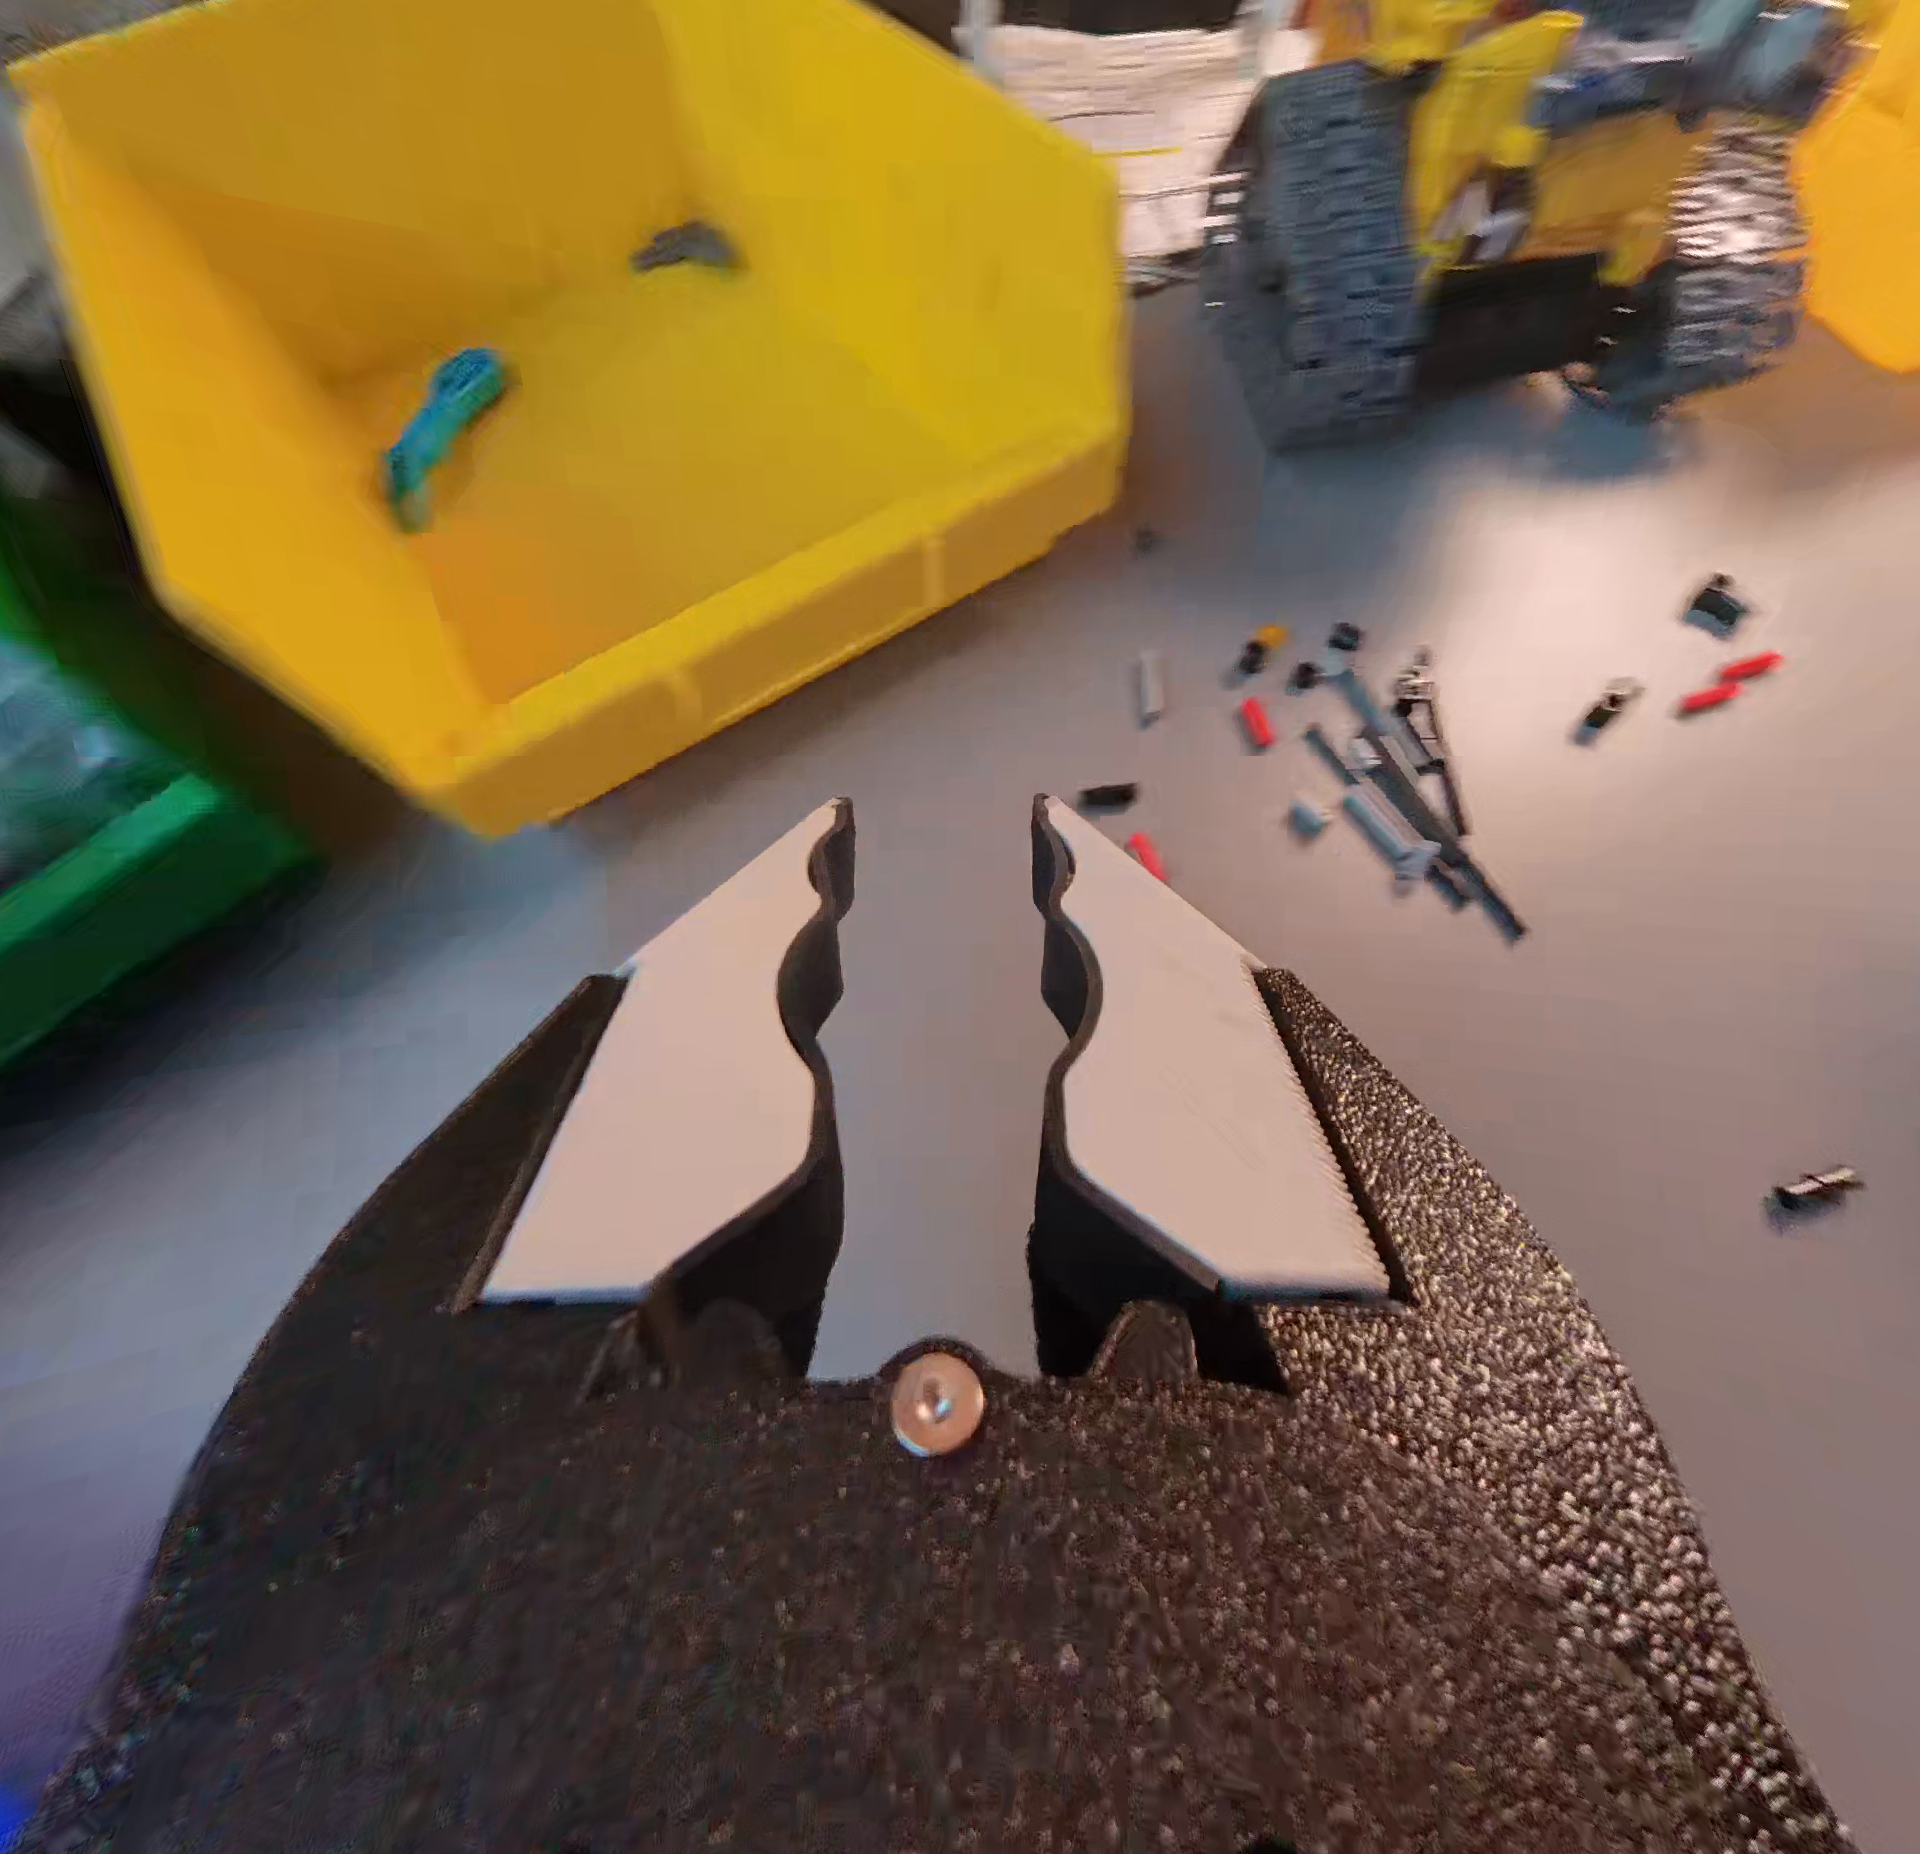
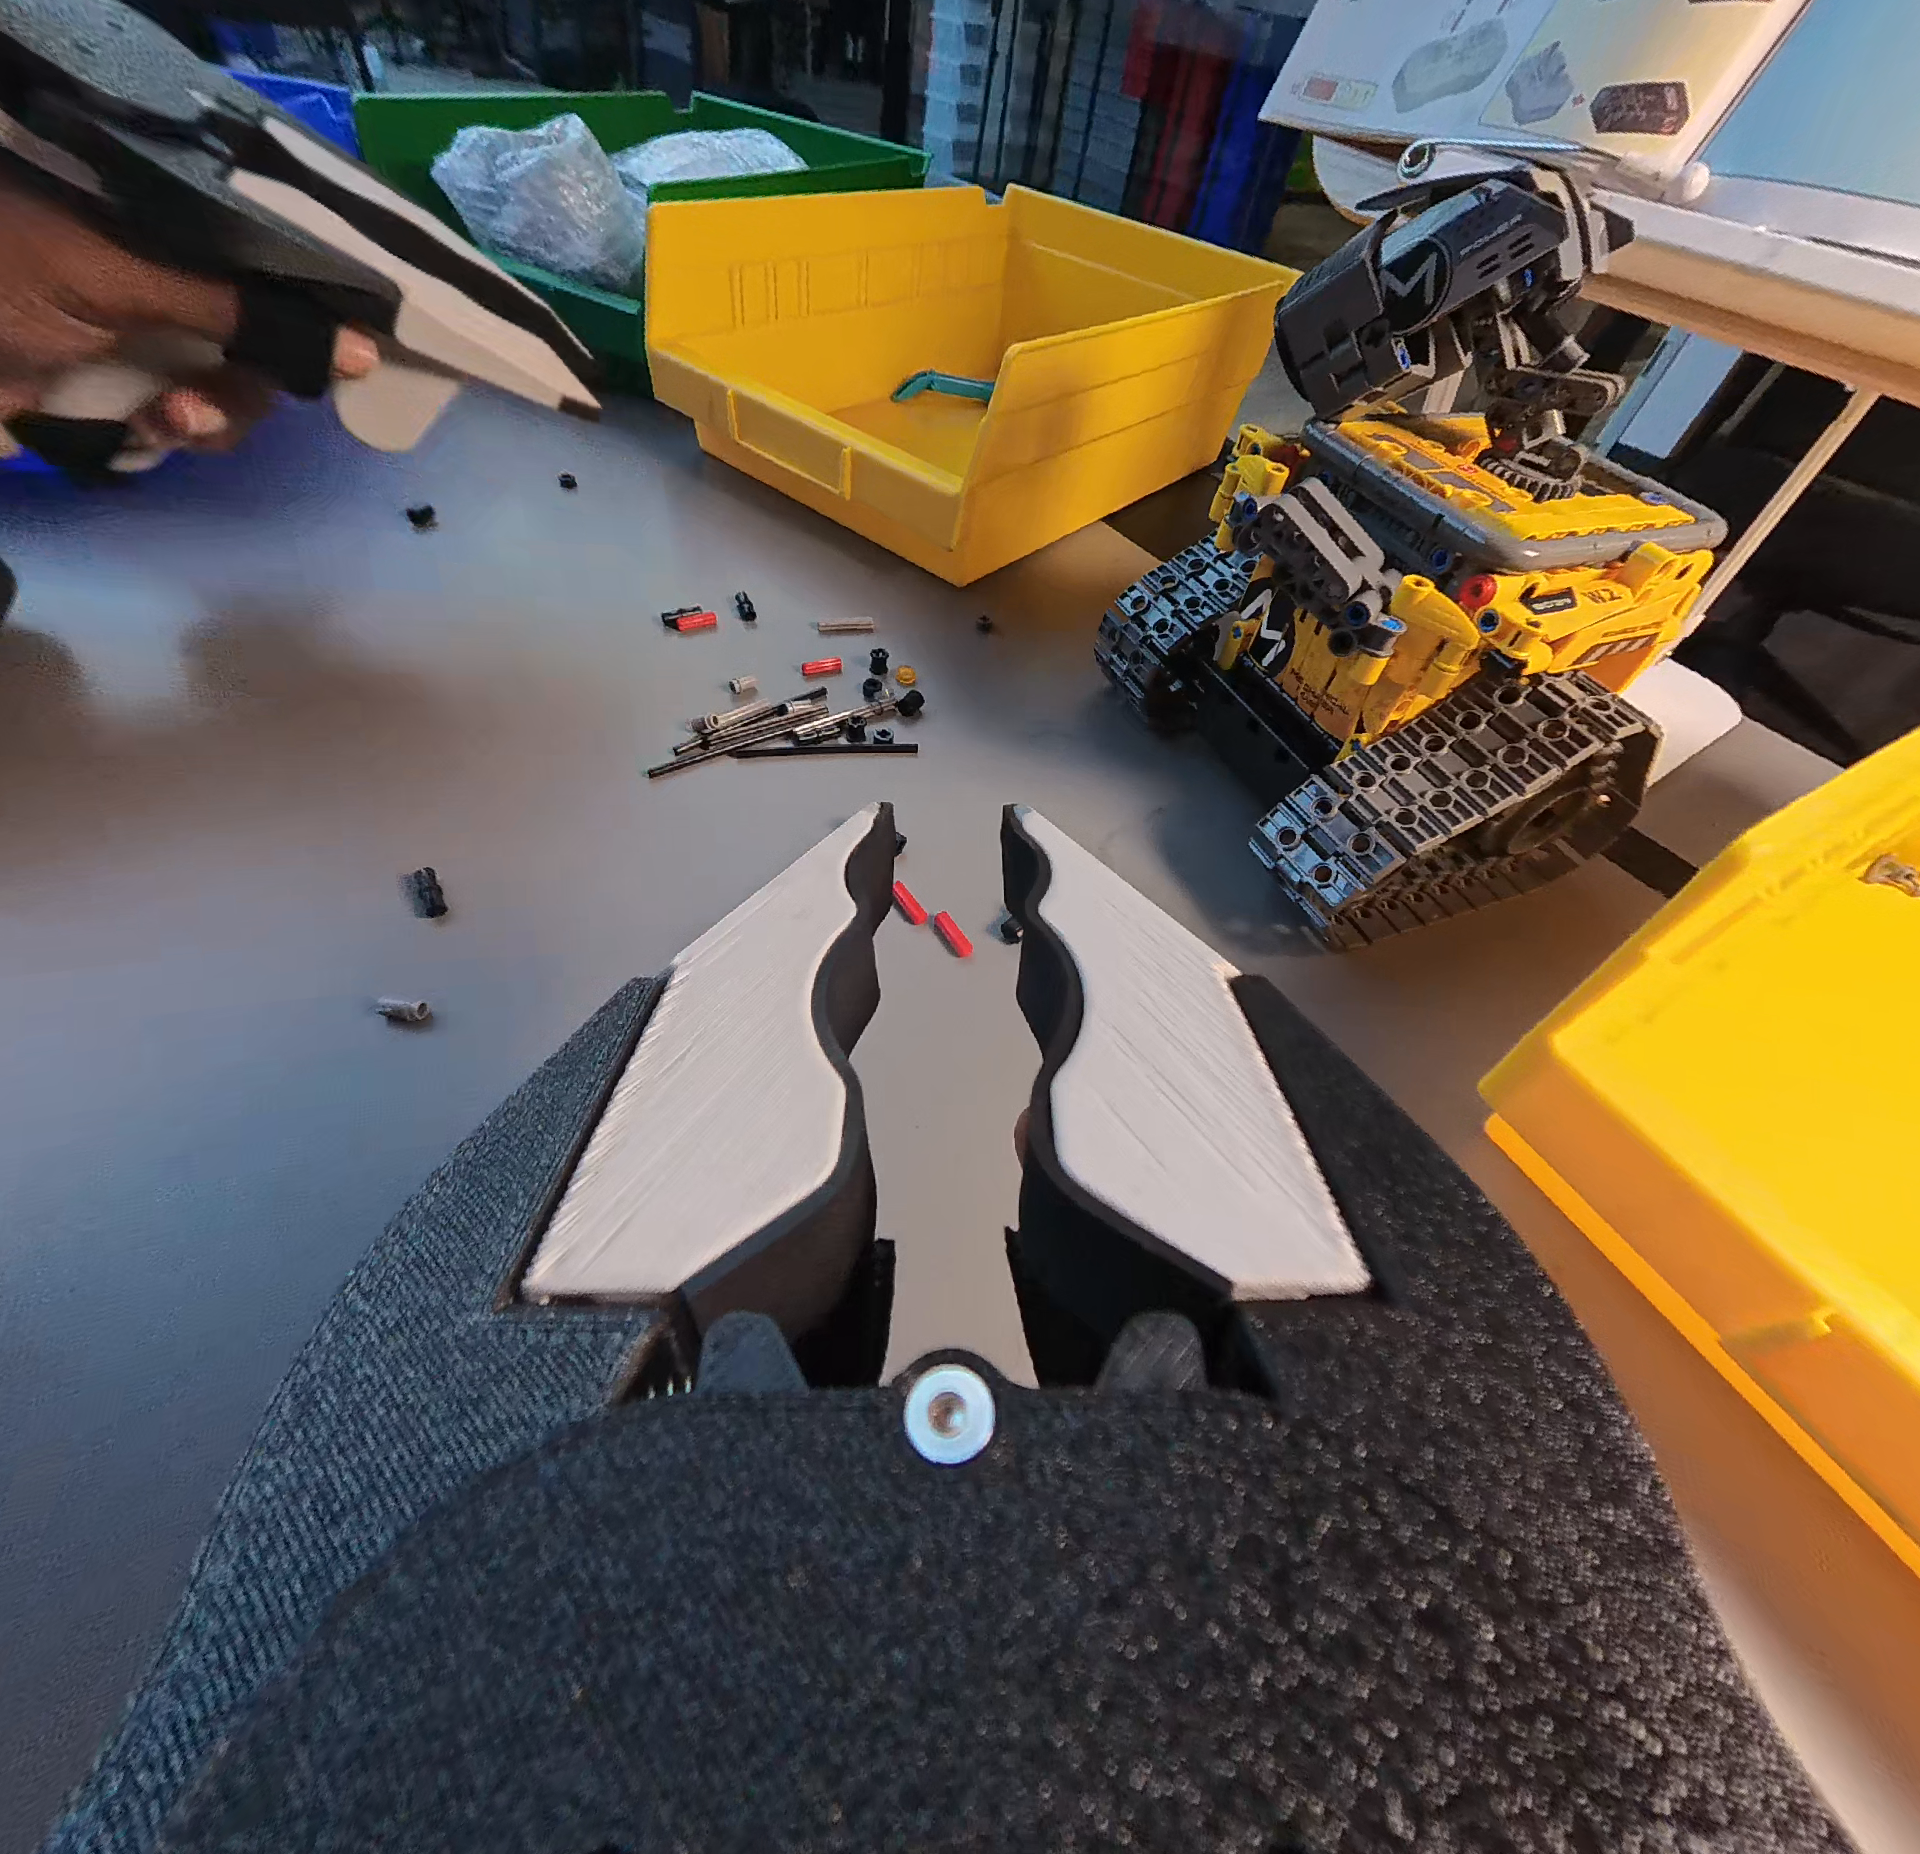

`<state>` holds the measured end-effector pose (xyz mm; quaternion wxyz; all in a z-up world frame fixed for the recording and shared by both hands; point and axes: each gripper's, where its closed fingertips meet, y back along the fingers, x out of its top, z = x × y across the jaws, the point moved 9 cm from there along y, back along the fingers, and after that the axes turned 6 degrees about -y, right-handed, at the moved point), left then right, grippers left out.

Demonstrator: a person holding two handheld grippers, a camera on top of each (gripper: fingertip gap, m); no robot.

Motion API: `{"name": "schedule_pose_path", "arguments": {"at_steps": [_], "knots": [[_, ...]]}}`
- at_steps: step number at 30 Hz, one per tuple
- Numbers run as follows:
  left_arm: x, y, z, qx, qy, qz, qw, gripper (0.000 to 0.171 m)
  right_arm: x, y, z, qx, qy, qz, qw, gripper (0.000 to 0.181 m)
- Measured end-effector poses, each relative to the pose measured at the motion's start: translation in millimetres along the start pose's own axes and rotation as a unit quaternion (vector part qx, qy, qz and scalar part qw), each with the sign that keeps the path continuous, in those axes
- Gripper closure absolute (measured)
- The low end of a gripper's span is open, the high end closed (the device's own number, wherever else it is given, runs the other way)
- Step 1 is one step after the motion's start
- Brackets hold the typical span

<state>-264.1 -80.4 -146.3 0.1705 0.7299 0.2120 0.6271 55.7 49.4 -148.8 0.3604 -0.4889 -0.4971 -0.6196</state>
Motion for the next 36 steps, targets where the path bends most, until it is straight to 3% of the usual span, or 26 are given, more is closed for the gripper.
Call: {"name": "schedule_pose_path", "arguments": {"at_steps": [3, 9, 15, 20, 25, 28, 30, 32, 36], "knots": [[-19.7, 30.1, -23.9, 0.065, 0.068, -0.031, 0.995, 0.131, -1.4, -1.1, 0.0, 0.002, -0.004, -0.002, 1.0, 0.161], [-69.0, 45.8, -5.2, 0.105, 0.085, -0.12, 0.984, 0.13, -3.3, -2.4, -0.2, 0.008, -0.014, -0.004, 1.0, 0.16], [-75.1, 31.7, -16.8, 0.117, 0.089, -0.165, 0.975, 0.141, -0.8, 0.0, 0.0, 0.006, -0.014, 0.0, 1.0, 0.161], [-77.2, 30.0, -15.8, 0.091, 0.1, -0.162, 0.977, 0.161, 2.4, 2.8, 1.3, 0.005, -0.017, 0.009, 1.0, 0.161], [-73.4, 29.2, -9.1, 0.076, 0.075, -0.156, 0.982, 0.163, 2.9, 2.9, 0.1, 0.006, -0.015, 0.009, 1.0, 0.161], [-47.6, 21.0, 12.5, 0.018, 0.028, -0.102, 0.994, 0.163, 3.9, 3.0, -0.3, 0.006, -0.017, 0.013, 1.0, 0.161], [-21.2, 6.9, 35.0, -0.047, 0.004, -0.062, 0.997, 0.163, 3.0, 2.2, -0.4, 0.008, -0.019, 0.012, 1.0, 0.161], [-3.4, -15.8, 53.6, -0.087, -0.027, -0.061, 0.994, 0.163, 2.4, 1.9, -0.8, 0.009, -0.019, 0.011, 1.0, 0.161], [2.4, -60.6, 71.5, -0.107, -0.077, -0.086, 0.988, 0.162, 7.2, 6.0, -1.1, 0.001, -0.005, 0.009, 1.0, 0.161]]}}
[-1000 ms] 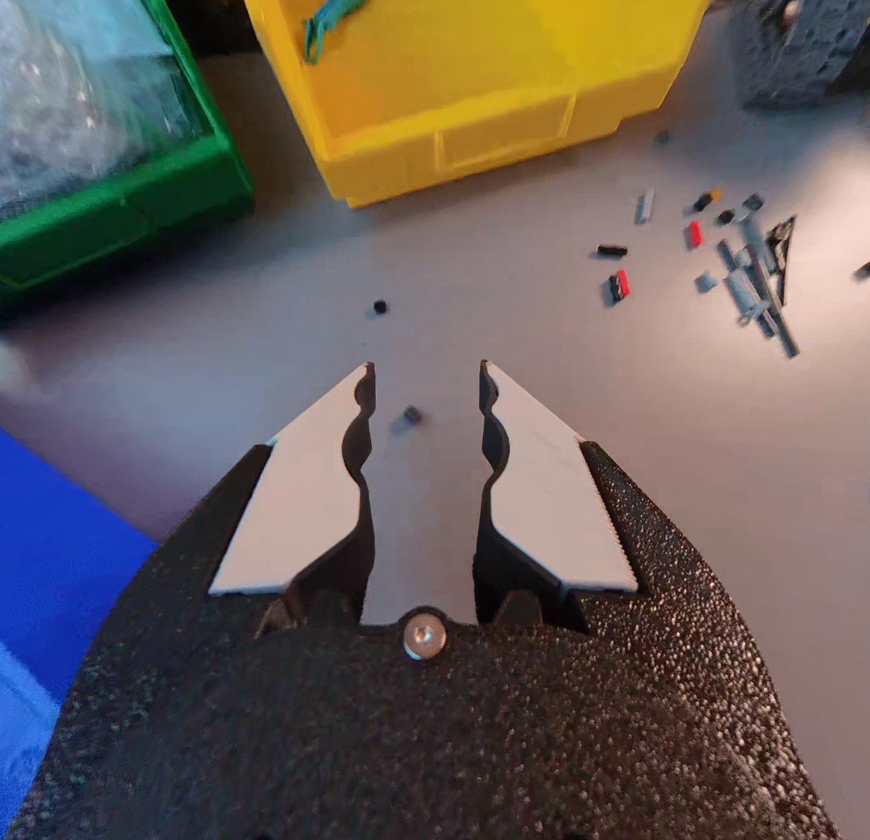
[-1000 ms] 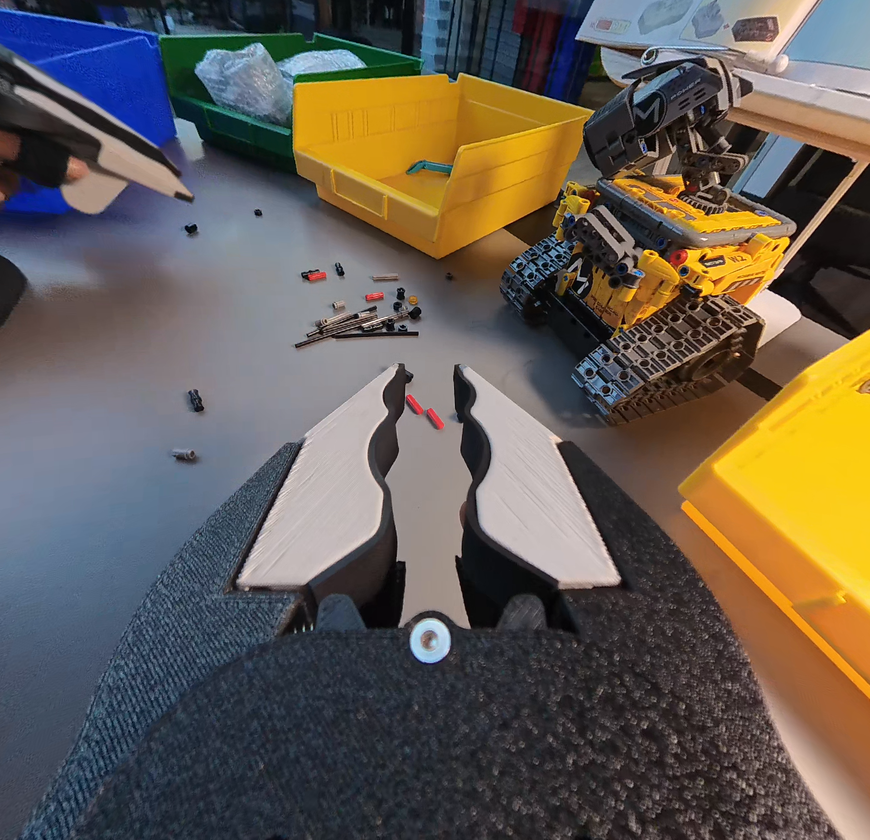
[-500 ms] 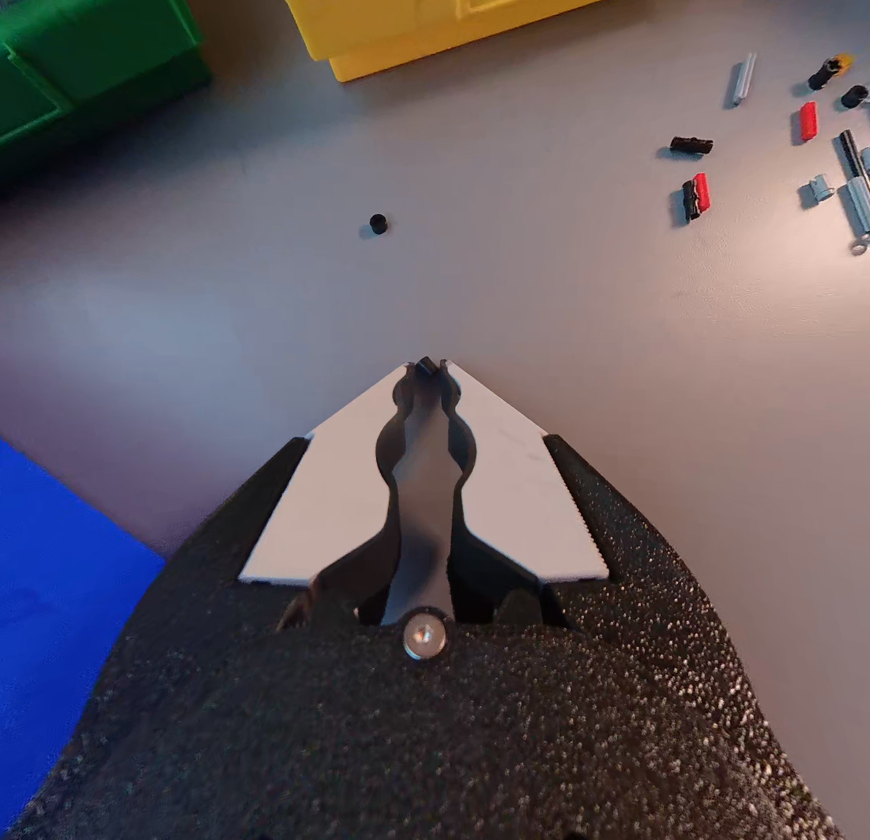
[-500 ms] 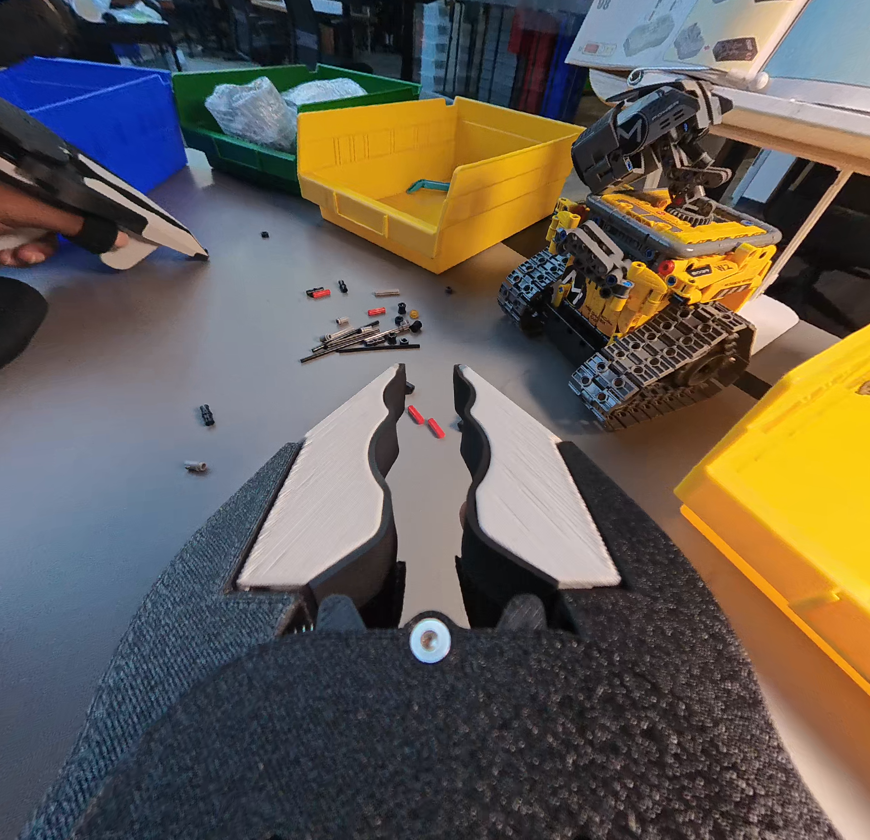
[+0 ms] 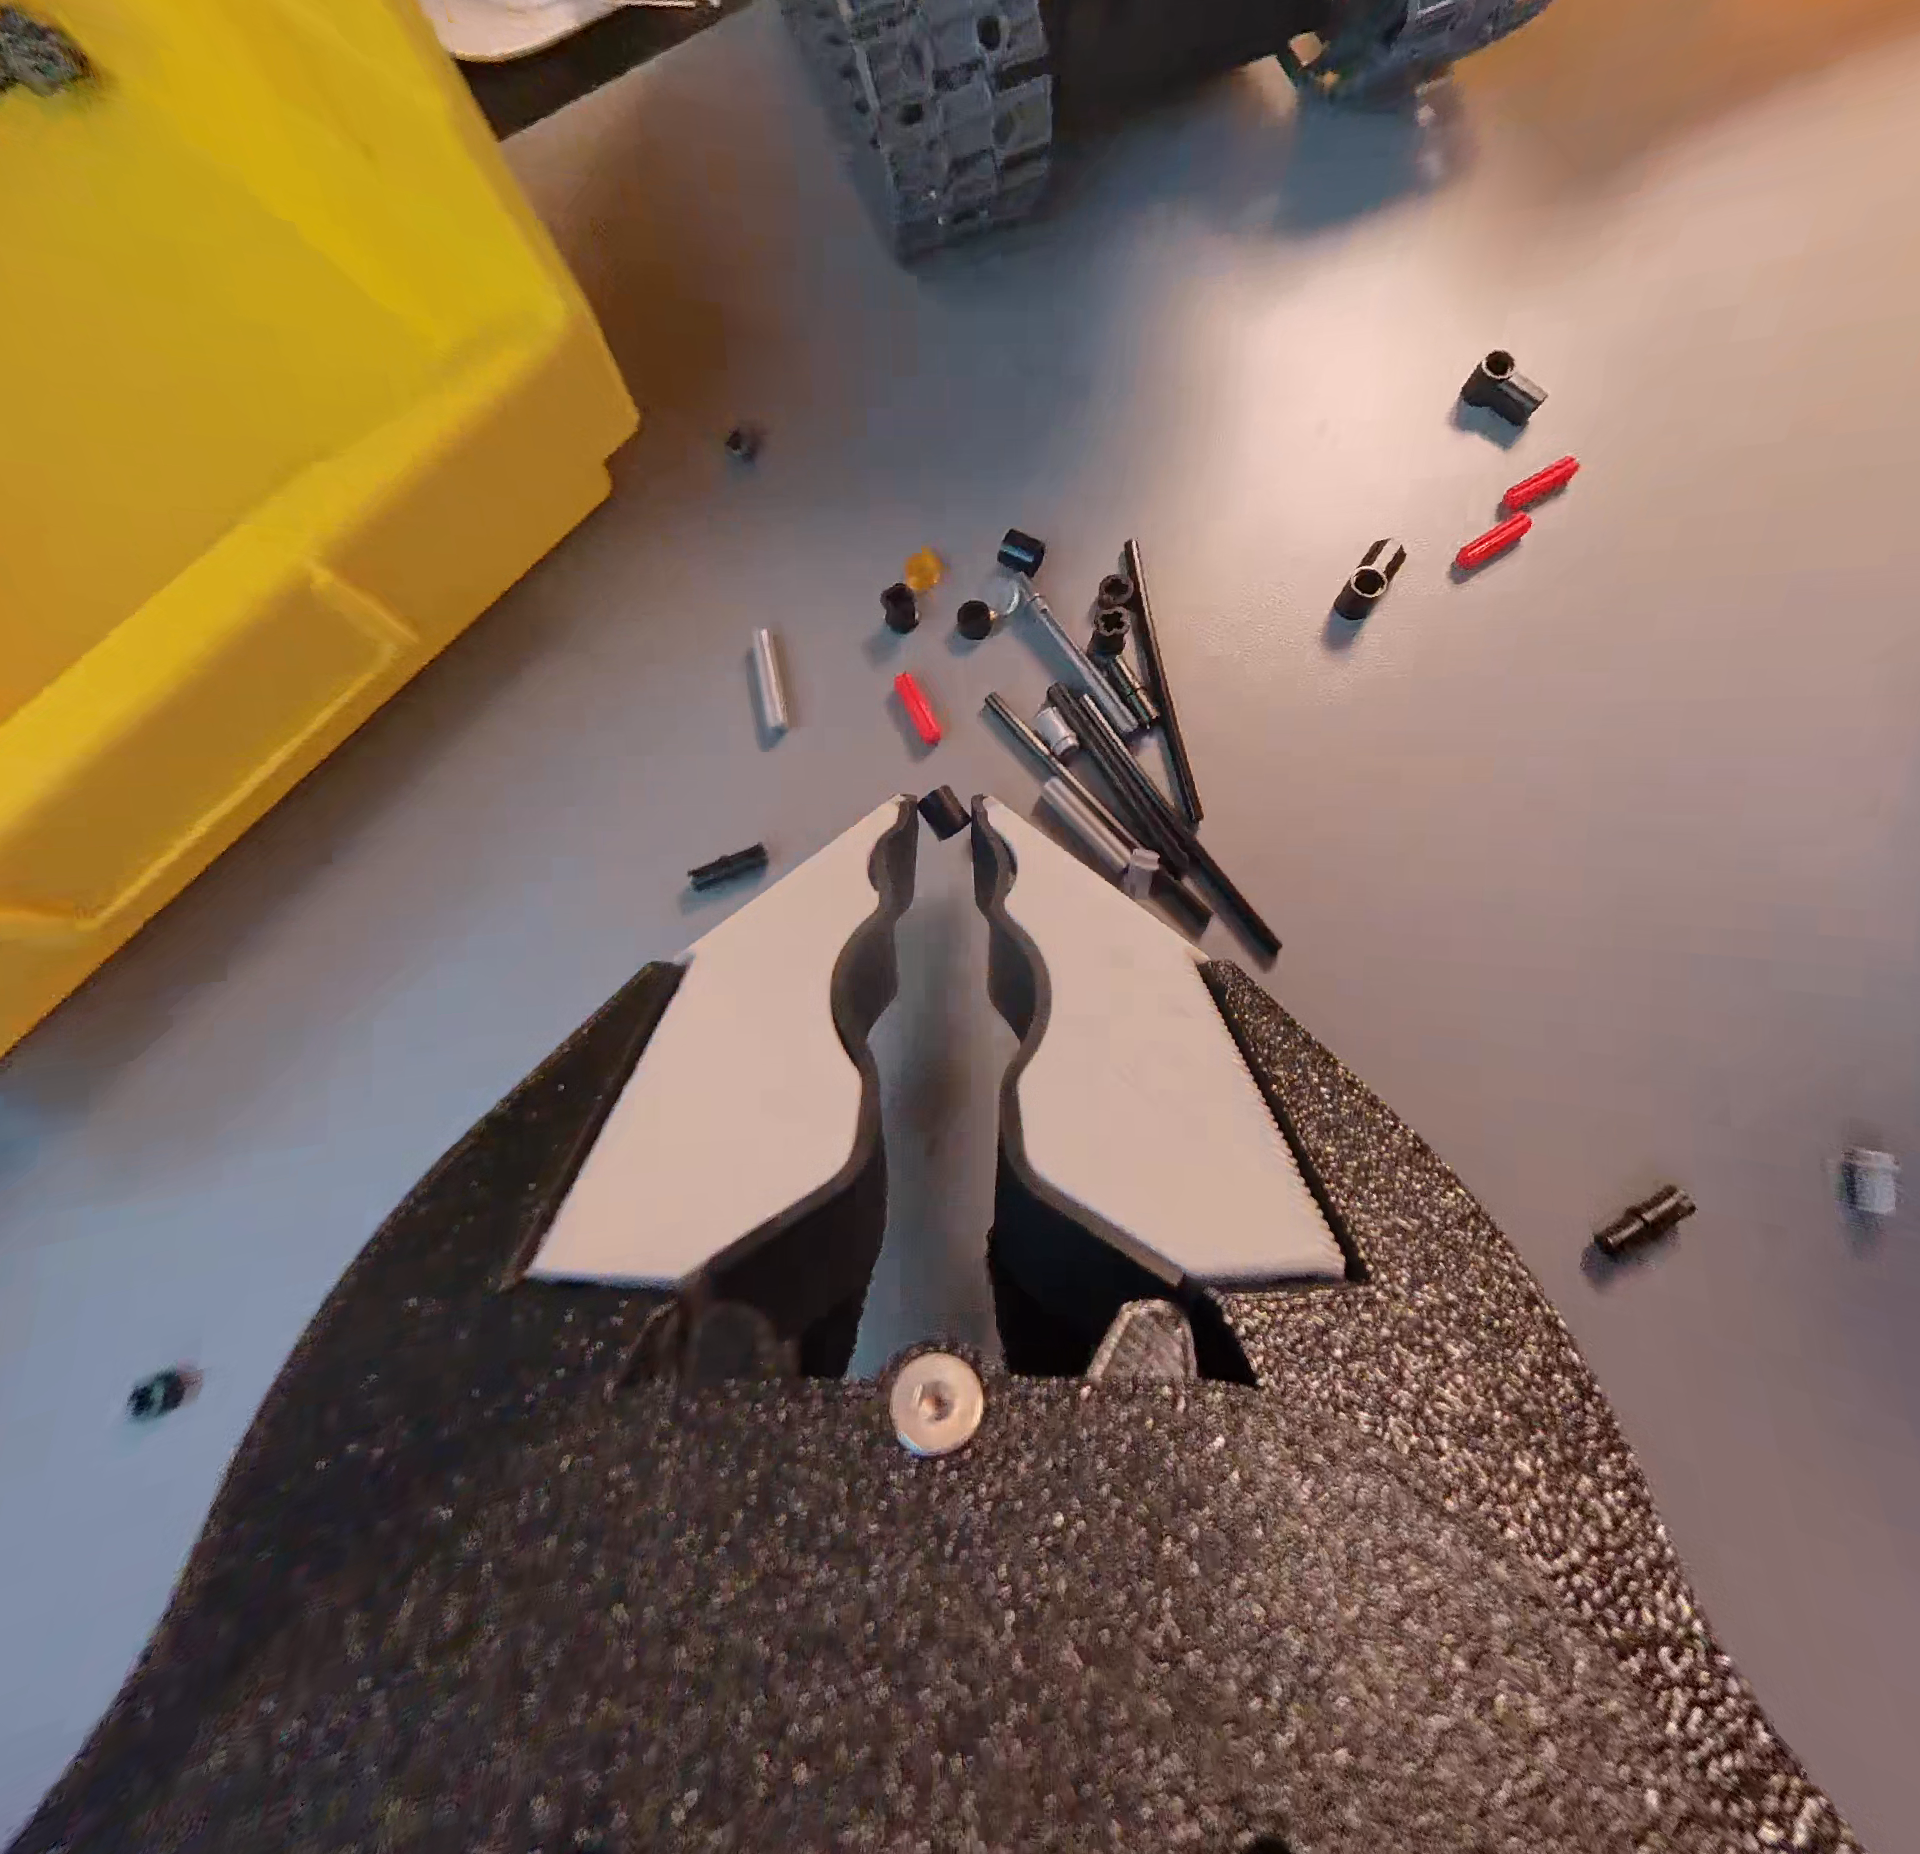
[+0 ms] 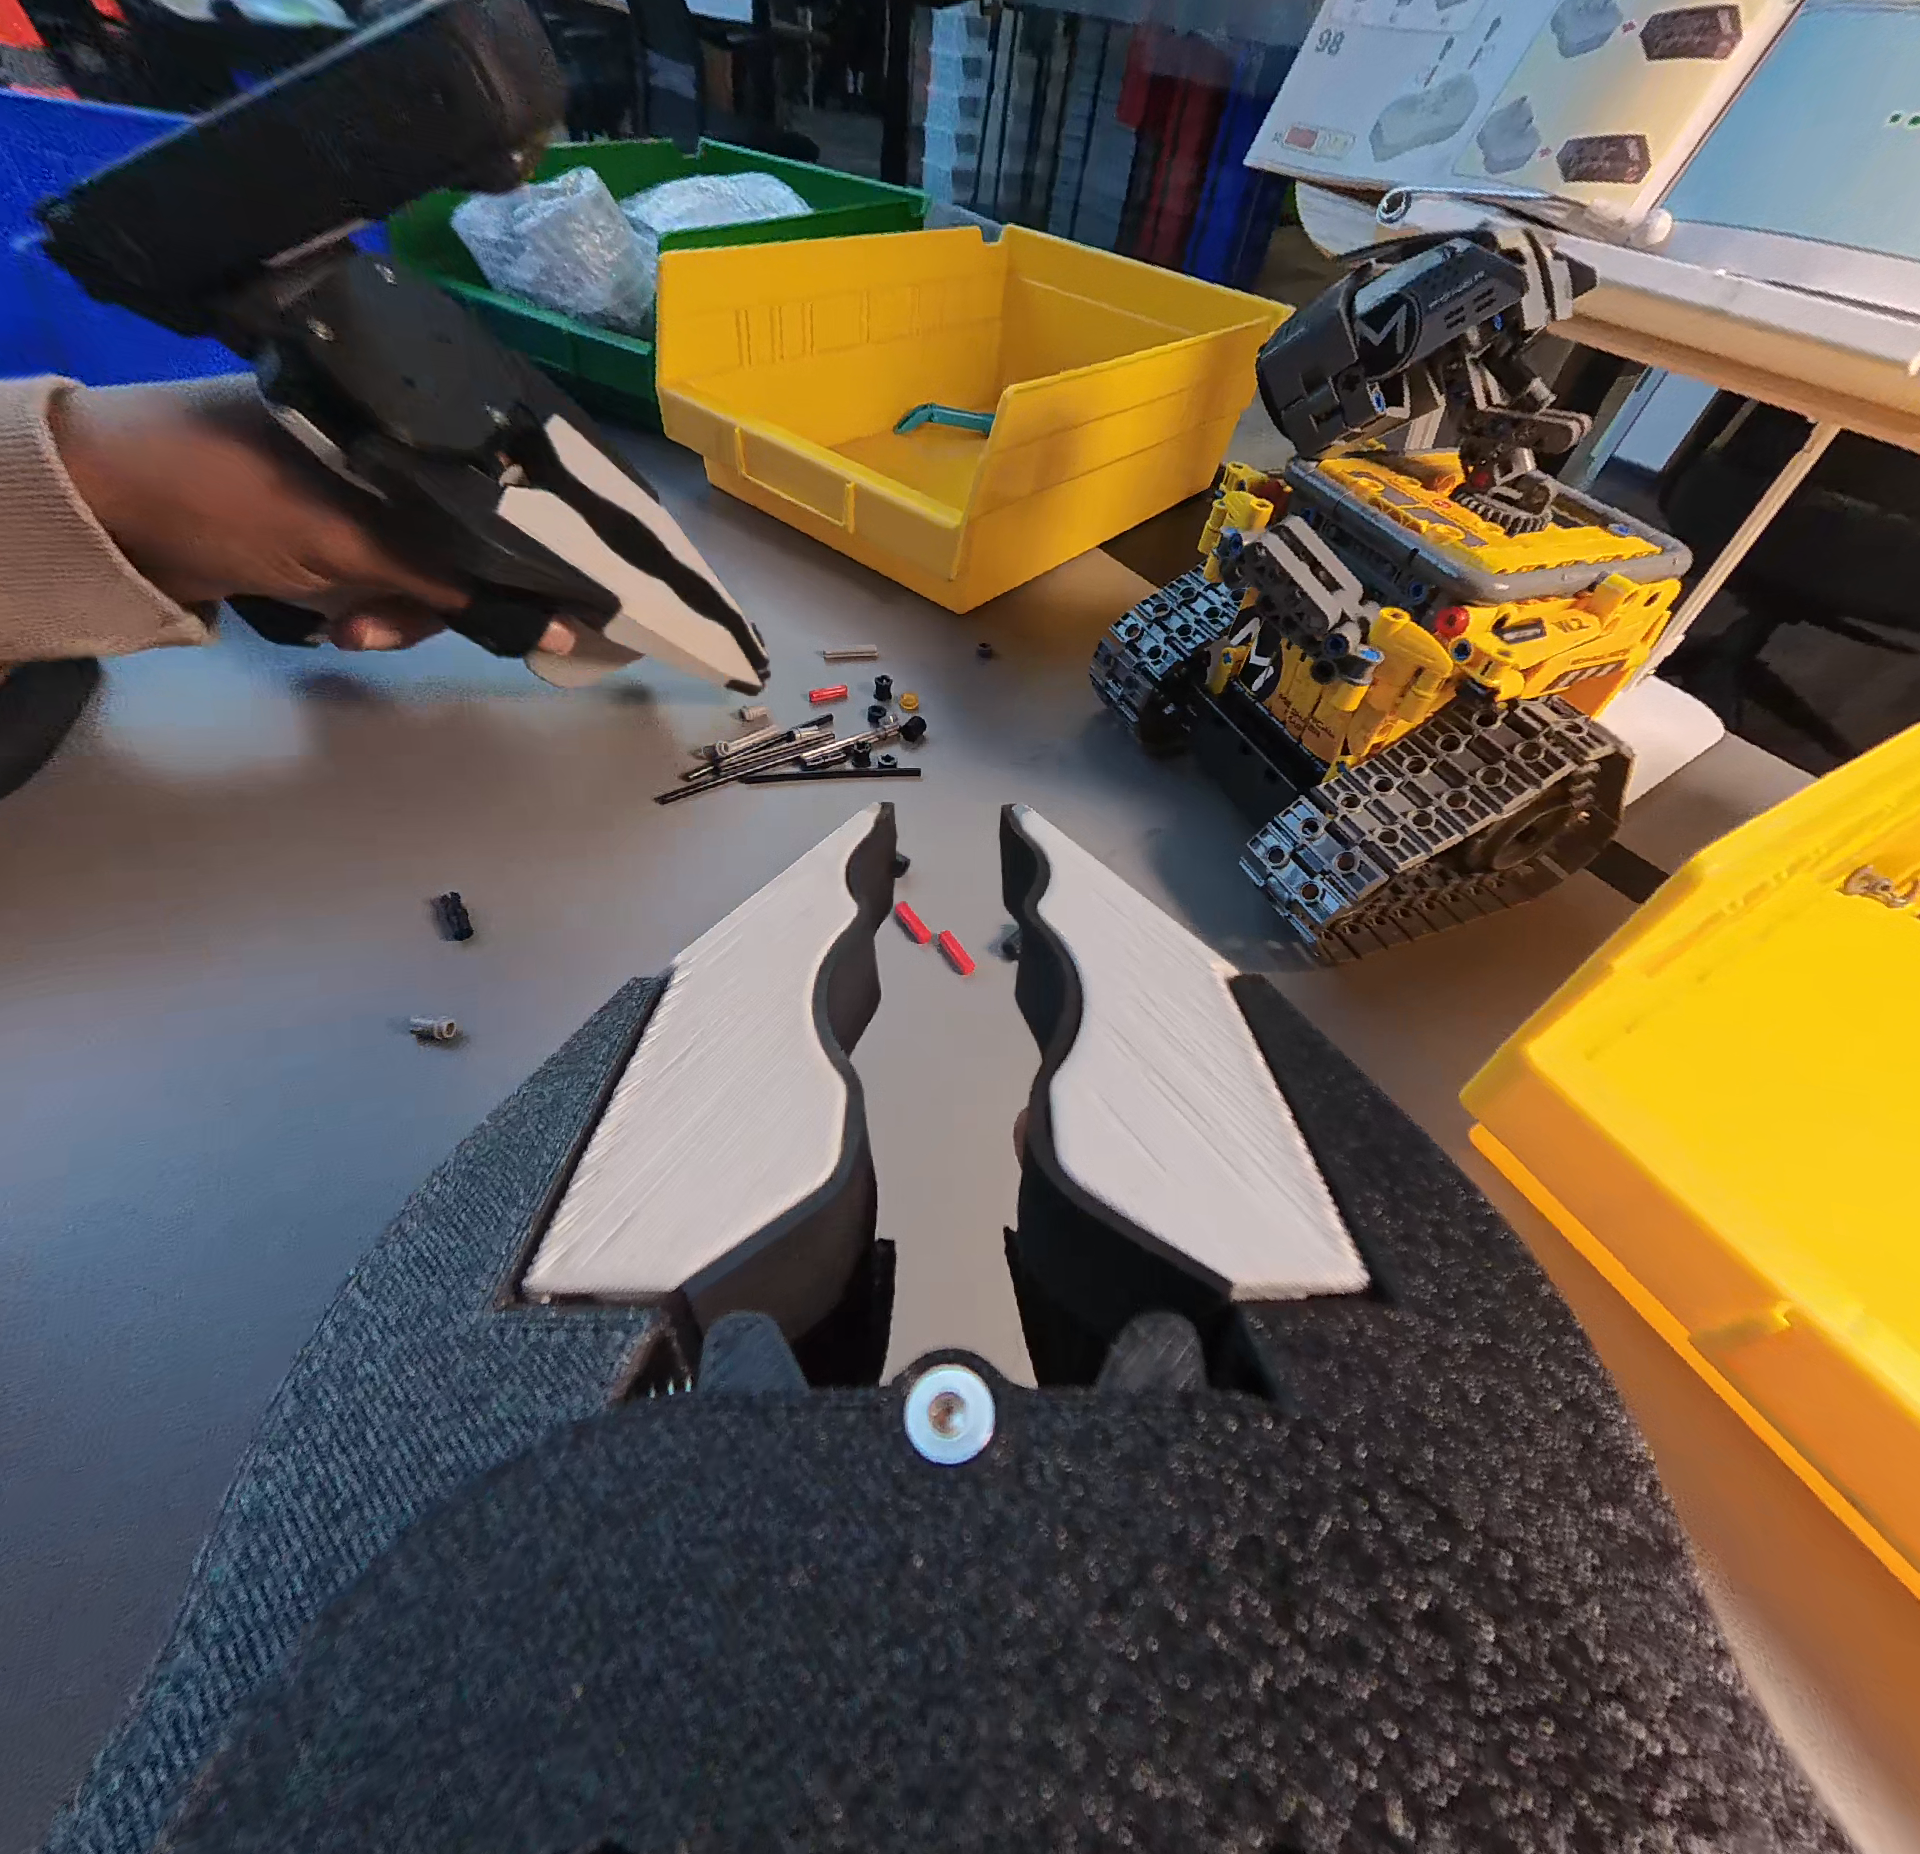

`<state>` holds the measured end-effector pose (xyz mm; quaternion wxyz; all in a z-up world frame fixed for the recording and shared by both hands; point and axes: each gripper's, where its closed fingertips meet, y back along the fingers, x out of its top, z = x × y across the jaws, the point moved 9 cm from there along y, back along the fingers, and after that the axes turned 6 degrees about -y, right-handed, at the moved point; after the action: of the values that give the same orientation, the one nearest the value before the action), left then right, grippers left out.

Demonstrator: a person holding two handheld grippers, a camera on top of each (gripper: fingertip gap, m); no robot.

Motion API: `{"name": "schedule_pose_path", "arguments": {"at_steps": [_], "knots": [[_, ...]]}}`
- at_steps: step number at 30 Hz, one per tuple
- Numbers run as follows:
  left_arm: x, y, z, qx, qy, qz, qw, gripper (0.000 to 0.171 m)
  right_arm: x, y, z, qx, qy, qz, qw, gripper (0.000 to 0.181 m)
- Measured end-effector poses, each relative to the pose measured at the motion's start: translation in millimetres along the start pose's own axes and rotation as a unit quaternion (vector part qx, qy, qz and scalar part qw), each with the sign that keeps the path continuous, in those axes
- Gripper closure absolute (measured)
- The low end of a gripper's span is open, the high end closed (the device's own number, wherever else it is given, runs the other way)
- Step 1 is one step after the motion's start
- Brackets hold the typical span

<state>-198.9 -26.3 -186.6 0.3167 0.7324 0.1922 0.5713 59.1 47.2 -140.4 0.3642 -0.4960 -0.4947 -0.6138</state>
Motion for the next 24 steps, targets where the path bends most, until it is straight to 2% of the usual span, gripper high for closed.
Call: {"name": "schedule_pose_path", "arguments": {"at_steps": [4, 7, 10, 13, 15, 18, 22, 24], "knots": [[2.2, -6.8, 1.0, -0.001, -0.011, 0.014, 1.0, 0.16, 3.0, 4.0, 2.9, -0.013, 0.014, 0.001, 1.0, 0.161], [0.5, 5.9, -5.6, -0.005, 0.002, 0.042, 0.999, 0.149, 0.6, 2.6, 3.5, -0.006, 0.001, 0.0, 1.0, 0.161], [-10.0, 32.1, -34.2, 0.041, 0.058, 0.069, 0.995, 0.143, -0.4, 1.7, 2.1, -0.003, 0.003, -0.002, 1.0, 0.161], [-37.1, 64.5, -77.7, 0.138, 0.166, 0.079, 0.973, 0.143, 0.1, 1.8, 1.5, -0.001, 0.004, 0.0, 1.0, 0.161], [-60.5, 74.7, -98.4, 0.181, 0.218, 0.054, 0.957, 0.14, -0.3, 1.2, 1.1, 0.003, -0.001, 0.001, 1.0, 0.161], [-81.3, 72.3, -107.2, 0.181, 0.251, 0.018, 0.951, 0.136, -2.4, -0.7, -0.2, 0.009, -0.007, -0.001, 1.0, 0.161], [-85.2, 61.0, -106.5, 0.178, 0.239, -0.018, 0.954, 0.138, -2.7, -1.0, -1.9, 0.009, 0.001, -0.004, 1.0, 0.161], [-87.9, 56.3, -107.3, 0.187, 0.226, -0.038, 0.955, 0.145, -1.4, 0.1, -1.5, 0.008, 0.003, -0.001, 1.0, 0.161]]}}
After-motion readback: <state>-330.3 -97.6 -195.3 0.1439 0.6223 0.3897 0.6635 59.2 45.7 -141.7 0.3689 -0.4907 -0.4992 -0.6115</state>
